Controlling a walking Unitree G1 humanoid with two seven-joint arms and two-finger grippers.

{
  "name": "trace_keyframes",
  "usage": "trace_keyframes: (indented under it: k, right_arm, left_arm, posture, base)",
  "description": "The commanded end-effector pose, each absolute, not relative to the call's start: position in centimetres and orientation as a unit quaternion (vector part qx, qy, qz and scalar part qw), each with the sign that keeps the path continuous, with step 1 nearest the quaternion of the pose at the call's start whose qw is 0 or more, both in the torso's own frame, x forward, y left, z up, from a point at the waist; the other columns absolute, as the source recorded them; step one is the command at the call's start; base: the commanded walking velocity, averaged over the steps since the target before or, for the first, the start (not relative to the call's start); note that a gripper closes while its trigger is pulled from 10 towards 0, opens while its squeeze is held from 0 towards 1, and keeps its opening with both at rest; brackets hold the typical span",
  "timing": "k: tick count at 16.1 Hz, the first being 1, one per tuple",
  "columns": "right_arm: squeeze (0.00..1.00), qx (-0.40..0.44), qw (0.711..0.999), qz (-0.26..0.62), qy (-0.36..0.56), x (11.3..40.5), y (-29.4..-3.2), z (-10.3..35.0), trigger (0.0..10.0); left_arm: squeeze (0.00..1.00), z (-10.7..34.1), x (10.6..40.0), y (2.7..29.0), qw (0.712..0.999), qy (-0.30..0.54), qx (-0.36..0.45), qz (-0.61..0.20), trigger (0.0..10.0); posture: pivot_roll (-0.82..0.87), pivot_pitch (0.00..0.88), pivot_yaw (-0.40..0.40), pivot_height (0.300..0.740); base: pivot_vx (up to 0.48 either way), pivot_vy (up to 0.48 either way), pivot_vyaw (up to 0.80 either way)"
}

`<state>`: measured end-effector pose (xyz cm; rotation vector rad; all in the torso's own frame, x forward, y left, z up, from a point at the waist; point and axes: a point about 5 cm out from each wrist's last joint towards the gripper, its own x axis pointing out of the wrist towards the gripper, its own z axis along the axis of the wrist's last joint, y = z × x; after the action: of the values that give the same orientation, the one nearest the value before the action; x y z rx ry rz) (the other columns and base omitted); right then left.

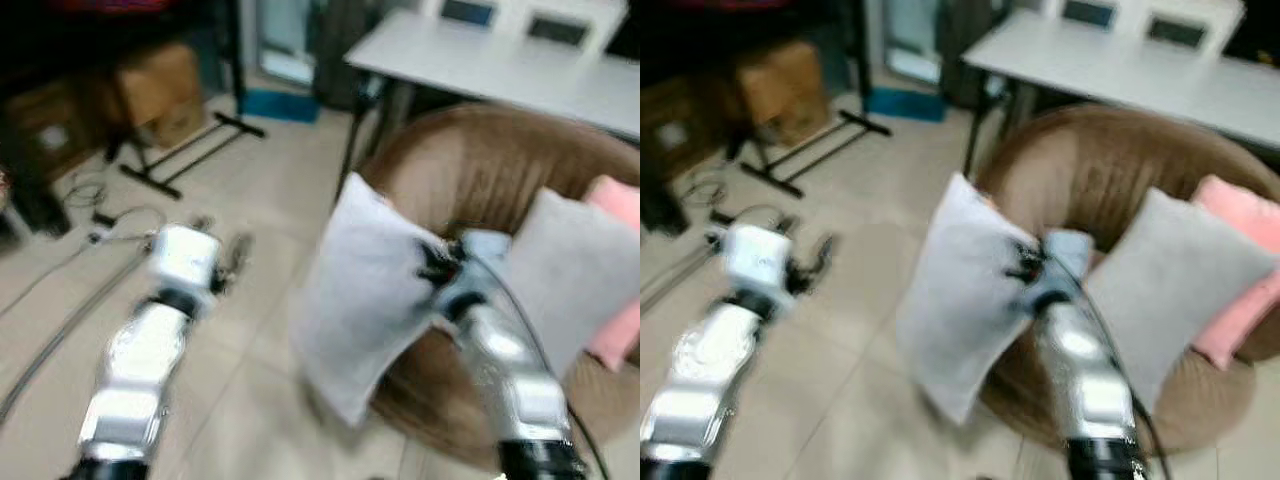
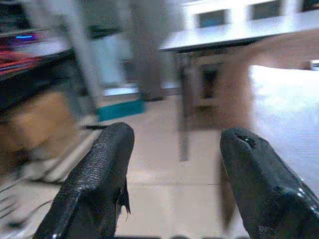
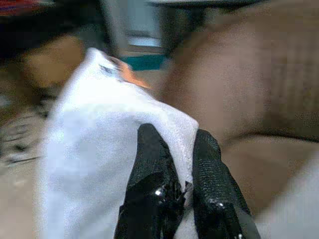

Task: Move the pillow to the sofa from floor

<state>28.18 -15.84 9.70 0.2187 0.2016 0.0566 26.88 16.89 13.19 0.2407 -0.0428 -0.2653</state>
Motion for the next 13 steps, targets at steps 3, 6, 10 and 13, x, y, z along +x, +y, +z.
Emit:
trace_keyframes:
  k: [3,6,10,13]
  right_arm:
    - [0.00,0.113,0.991,0.034,0.061,28.76,-15.38,11.30,10.0]
    - [0.00,0.119,0.990,0.045,0.058,28.77,-15.10,11.29,10.0]
    - [0.00,0.123,0.990,0.049,0.057,28.92,-14.90,11.41,10.0]
    - [0.00,0.123,0.990,0.052,0.054,29.00,-14.89,11.48,10.0]
  left_arm:
    - [0.00,13.55,26.84,17.58,0.983,-0.024,0.128,-0.126,10.0]
    - [0.00,13.54,26.81,17.56,0.983,-0.023,0.131,-0.130,10.0]
    - [0.00,13.40,26.68,17.53,0.980,-0.016,0.134,-0.143,10.0]
    - [0.00,13.38,26.65,17.56,0.980,-0.014,0.137,-0.147,10.0]
  posture:
    - [0.06,0.000,-0.066,0.740]
    - [0.06,0.000,-0.059,0.740]
    - [0.06,0.000,-0.057,0.740]
    - [0.07,0.000,-0.058,0.740]
  base:
    - [0.310,0.000,-0.80]
    - [0.307,0.000,-0.53]
    - [0.302,0.000,0.00]
    - [0.295,0.000,0.00]
